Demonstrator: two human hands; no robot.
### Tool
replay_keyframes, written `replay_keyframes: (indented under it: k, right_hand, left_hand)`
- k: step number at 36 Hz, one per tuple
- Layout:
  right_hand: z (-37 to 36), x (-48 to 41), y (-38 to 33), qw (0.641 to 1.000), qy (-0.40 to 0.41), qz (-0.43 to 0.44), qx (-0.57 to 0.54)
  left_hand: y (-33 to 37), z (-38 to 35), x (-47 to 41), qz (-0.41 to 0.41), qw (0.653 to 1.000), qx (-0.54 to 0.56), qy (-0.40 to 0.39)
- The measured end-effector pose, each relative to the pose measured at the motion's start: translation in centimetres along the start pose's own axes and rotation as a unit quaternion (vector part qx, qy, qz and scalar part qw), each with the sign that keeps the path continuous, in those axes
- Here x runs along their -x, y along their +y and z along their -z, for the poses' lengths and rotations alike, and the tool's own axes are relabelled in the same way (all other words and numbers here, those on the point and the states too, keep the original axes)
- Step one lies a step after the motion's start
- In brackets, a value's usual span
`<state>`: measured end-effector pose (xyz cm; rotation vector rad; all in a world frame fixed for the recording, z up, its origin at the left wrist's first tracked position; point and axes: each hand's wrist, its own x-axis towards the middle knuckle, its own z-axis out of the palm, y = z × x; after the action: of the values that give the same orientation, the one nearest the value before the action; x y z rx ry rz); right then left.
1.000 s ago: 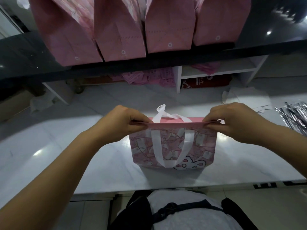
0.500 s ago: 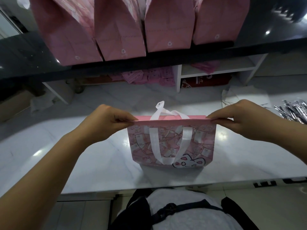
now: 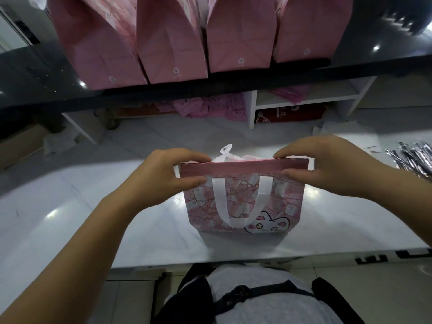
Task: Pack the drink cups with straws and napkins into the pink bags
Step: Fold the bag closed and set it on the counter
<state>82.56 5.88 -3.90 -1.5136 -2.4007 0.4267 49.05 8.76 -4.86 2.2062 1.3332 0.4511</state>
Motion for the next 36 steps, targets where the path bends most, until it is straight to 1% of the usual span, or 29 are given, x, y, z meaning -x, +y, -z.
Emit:
replay_keyframes:
  k: [6, 12, 19, 23, 25, 28, 30, 32, 36]
  right_hand:
    - [-2.0, -3.2, -2.7, 0.997, -0.001, 0.033, 0.074]
    - [-3.7, -4.9, -3.7, 0.995, 0.024, 0.027, 0.096]
    - [-3.0, -4.4, -3.5, 0.996, 0.027, 0.012, 0.082]
    - [-1.7, -3.5, -1.6, 0.999, 0.003, -0.022, 0.039]
    - [-1.0, -2.6, 0.1, 0.999, 0.004, -0.046, 0.006]
    - [-0.3, -1.0, 2.4, 0.996, 0.001, -0.08, -0.04]
    - [-0.4, -0.2, 3.2, 0.994, 0.021, -0.083, -0.073]
    - [-1.0, 0.2, 3.3, 0.992, 0.045, -0.076, -0.095]
    - [-2.1, 0.0, 3.2, 0.989, 0.08, -0.071, -0.102]
  left_hand:
    - [3.3, -1.6, -2.5, -0.034, 0.997, -0.068, -0.013]
    - [4.2, -2.4, -4.4, -0.061, 0.993, -0.106, -0.003]
    - [3.7, -2.1, -4.6, -0.078, 0.993, -0.088, -0.023]
    - [2.8, -1.0, -4.2, -0.056, 0.993, -0.086, -0.062]
    - [1.7, -0.3, -3.5, -0.033, 0.994, -0.076, -0.065]
    - [-0.5, 0.6, -2.1, 0.001, 0.998, -0.053, -0.041]
    - [-1.8, 0.9, -1.2, 0.017, 1.0, -0.022, -0.011]
    - [-2.4, 0.8, -0.6, 0.022, 1.0, 0.013, 0.014]
    - [-2.9, -0.1, 0.2, 0.013, 0.997, 0.047, 0.052]
